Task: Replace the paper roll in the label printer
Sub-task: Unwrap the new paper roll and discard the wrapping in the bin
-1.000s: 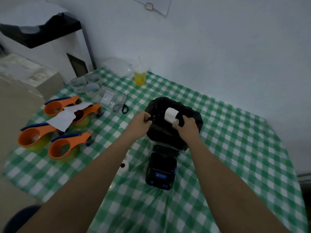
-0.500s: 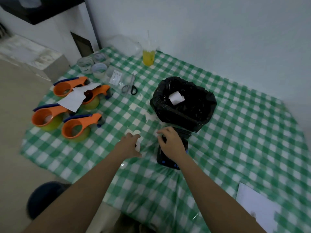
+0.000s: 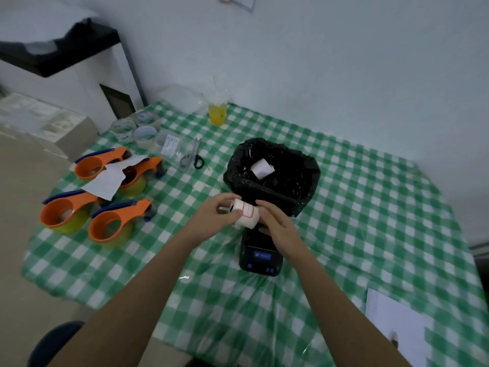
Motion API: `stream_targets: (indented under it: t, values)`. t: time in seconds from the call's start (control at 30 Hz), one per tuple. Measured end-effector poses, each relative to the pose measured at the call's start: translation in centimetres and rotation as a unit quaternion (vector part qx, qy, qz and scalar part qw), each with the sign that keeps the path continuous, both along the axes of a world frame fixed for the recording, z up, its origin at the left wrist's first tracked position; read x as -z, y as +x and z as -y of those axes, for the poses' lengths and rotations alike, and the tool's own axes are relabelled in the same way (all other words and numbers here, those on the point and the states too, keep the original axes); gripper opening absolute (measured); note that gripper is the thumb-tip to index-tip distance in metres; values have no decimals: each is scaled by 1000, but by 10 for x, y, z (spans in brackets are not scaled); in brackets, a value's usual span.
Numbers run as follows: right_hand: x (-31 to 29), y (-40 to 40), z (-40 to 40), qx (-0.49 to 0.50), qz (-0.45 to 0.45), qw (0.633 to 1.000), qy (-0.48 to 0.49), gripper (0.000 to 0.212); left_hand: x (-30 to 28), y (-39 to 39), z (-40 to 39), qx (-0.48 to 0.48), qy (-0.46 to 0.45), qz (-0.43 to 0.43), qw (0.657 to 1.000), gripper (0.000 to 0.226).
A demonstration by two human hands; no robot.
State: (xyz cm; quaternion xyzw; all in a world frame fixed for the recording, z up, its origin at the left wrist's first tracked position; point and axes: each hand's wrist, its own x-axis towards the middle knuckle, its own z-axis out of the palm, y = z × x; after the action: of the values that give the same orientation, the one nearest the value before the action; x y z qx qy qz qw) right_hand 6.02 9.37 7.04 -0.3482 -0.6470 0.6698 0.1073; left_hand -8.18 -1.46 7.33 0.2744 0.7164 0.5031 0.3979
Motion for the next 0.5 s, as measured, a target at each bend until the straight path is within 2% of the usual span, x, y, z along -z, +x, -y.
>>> stream_targets:
  t: [0.07,0.23,0.37,0.5]
  values:
    - [-12,2,0,16,-31,999,-26,27,-12,7,-7,5,24,30,999,24]
    - [-31,6,0,76,-92,993,-12,17,-33,20,-15,17,36,62,997,27]
    - [-49,11,-5,98,-120,988,-12,14,-53,25,-16,62,58,43,995,35]
    - [-62,12,-8,104,-146,984,-5,15,-68,26,-20,64,81,15,995,30]
